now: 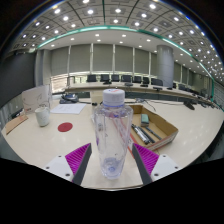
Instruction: Pour water
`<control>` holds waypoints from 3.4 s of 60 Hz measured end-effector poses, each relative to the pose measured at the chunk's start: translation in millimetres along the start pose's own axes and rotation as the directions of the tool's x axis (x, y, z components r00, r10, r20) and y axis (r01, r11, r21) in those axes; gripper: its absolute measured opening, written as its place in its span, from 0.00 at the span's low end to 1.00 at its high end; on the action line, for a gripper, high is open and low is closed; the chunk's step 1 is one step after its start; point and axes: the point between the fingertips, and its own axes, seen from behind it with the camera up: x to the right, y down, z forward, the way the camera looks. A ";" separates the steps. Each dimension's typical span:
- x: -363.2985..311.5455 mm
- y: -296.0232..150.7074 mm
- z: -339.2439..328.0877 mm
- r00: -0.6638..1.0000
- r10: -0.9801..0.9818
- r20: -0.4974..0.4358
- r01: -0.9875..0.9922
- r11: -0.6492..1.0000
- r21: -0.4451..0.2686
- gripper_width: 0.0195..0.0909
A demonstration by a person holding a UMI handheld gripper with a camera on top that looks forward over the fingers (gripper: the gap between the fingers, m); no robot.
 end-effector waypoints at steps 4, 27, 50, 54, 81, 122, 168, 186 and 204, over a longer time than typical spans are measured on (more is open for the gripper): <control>1.3 0.2 10.5 1.000 0.014 0.005 -0.014 1.000 0.009 0.77; 6.5 -4.0 23.5 1.000 -0.005 -0.016 0.006 0.999 0.050 0.24; -18.5 -77.6 32.2 0.986 -0.122 -0.118 0.130 0.990 0.063 0.20; -31.1 -103.6 38.2 0.974 -0.170 -0.150 0.182 0.981 0.070 0.20; -176.7 -235.3 117.2 0.510 -0.765 -0.394 0.783 0.602 -0.156 0.19; -311.3 -219.7 199.6 -0.537 -0.816 -0.212 0.822 -0.450 -0.349 0.20; -276.2 -250.3 166.5 0.858 -0.504 -0.097 0.512 0.856 0.078 0.20; -267.7 -173.2 203.5 0.980 -0.146 0.133 0.137 0.988 0.068 0.20; -269.6 -109.6 227.2 0.978 -0.058 0.200 0.051 0.998 0.037 0.22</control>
